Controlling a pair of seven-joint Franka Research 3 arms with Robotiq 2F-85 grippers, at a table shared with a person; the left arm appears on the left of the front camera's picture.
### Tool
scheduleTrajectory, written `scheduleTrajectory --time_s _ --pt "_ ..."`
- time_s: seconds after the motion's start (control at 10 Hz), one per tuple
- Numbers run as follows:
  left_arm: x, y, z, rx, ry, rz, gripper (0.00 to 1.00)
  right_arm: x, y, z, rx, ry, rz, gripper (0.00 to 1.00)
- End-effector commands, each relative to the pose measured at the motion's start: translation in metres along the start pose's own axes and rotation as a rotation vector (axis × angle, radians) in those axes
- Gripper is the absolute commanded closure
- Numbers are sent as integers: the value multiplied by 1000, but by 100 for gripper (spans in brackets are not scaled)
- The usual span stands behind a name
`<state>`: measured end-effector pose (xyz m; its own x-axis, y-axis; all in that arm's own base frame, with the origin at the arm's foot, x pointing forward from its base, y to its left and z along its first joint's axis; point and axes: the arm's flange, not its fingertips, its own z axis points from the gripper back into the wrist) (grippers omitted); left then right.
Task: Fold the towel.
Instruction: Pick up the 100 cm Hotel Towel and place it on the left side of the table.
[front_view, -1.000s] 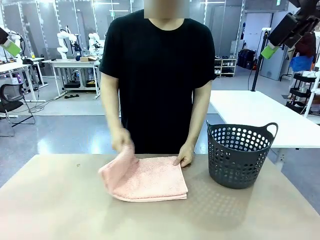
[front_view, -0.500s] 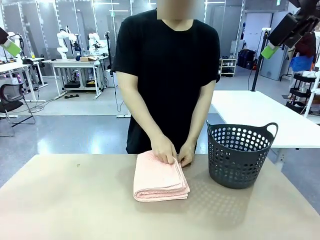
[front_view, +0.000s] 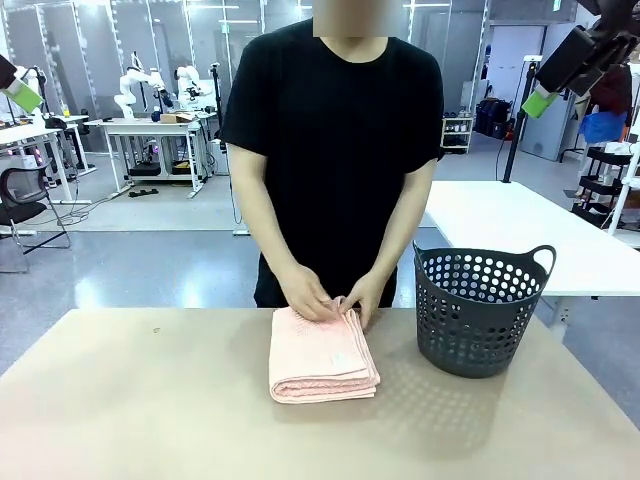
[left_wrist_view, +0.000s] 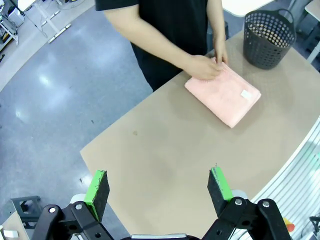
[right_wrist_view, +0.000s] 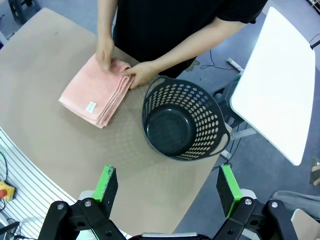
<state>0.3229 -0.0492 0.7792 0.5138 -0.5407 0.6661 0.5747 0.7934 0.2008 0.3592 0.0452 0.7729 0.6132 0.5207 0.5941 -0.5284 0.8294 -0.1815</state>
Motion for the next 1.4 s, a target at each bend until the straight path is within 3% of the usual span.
scheduleTrajectory --time_s 0.0,1.3 --pt "0 0 3 6 -4 2 0 -1 0 -1 -2 2 -1 0" --pt "0 0 3 6 -4 2 0 -1 0 -1 -2 2 -1 0"
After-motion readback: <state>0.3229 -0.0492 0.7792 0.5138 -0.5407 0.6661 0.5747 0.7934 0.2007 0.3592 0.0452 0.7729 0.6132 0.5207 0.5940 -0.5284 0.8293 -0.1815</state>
